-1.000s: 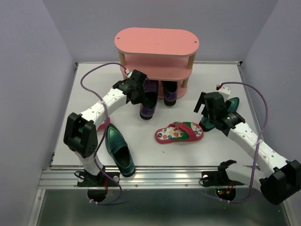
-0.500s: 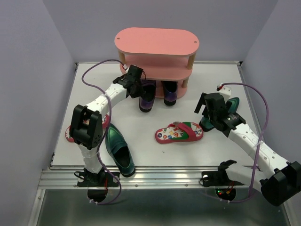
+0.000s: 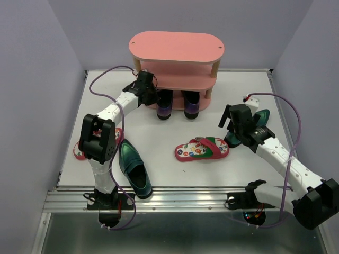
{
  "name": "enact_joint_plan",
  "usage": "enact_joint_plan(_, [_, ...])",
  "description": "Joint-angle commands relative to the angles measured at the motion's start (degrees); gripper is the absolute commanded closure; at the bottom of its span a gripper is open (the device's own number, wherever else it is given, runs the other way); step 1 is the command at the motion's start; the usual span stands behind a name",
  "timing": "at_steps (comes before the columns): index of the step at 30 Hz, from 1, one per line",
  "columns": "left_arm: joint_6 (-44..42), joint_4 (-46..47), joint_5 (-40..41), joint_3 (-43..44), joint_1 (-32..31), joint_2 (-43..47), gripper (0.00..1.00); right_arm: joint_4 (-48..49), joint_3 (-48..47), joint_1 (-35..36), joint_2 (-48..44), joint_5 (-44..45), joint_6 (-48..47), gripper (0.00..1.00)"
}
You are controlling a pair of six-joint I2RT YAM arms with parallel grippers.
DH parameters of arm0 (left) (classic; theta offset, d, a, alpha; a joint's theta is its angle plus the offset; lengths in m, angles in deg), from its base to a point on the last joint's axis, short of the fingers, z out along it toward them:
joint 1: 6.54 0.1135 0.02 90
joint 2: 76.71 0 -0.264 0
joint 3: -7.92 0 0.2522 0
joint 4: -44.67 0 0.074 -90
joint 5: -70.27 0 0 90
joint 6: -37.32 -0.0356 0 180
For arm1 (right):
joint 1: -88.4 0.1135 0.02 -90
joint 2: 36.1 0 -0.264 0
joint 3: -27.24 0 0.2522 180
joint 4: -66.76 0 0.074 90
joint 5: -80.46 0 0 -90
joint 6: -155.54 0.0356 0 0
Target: Place and organize the shoes onto the shoe shelf
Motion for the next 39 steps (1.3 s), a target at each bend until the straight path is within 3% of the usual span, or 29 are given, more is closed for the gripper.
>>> enact_joint_plan(1, [0.4,7.8,-2.8,3.9,0.2,0.5,1.0,0.4,-0.9,0.3,0.5,1.8,0.5,0.0])
enact_joint_plan(11, [-2.3,7.3,-5.7,5.8,0.6,-3.2,1.0,0.4,-0.8,0.3,-0.1,1.9,0.2,0.0])
enact_joint_plan(13, [-2.6,5.5,-5.6,6.5,0.7,-3.8,0.91,0.4,-0.8,0.3,-0.1,1.7,0.2,0.0])
enact_joint_plan(15, [-3.1,4.9,-5.5,6.1,0.6,-3.6,0.73,0.4,-0.8,0.3,-0.1,1.6,0.3,0.0])
enact_joint_plan(16, [-3.2,4.9,-5.5,5.5,0.7,-3.1,0.7,0.4,-0.9,0.3,0.1,1.5,0.4,0.0])
enact_joint_plan(18, [-3.4,4.7,-4.9,4.7,0.7,-1.9,0.51,0.4,-1.2,0.3,0.3,1.2,0.4,0.0])
enact_joint_plan(20, [-3.6,4.4,-4.8,4.3,0.7,-1.2,0.43,0.5,-1.4,0.3,0.5,1.1,0.5,0.0])
enact_joint_plan(35, [-3.1,2.0,-1.0,-8.6,0.5,13.2,0.42,0.5,-1.6,0.3,0.8,0.9,0.6,0.0])
enact_joint_plan(39, [-3.3,0.7,2.1,-10.6,0.4,17.3,0.35,1.4,-1.4,0.3,1.4,0.2,0.7,0.0])
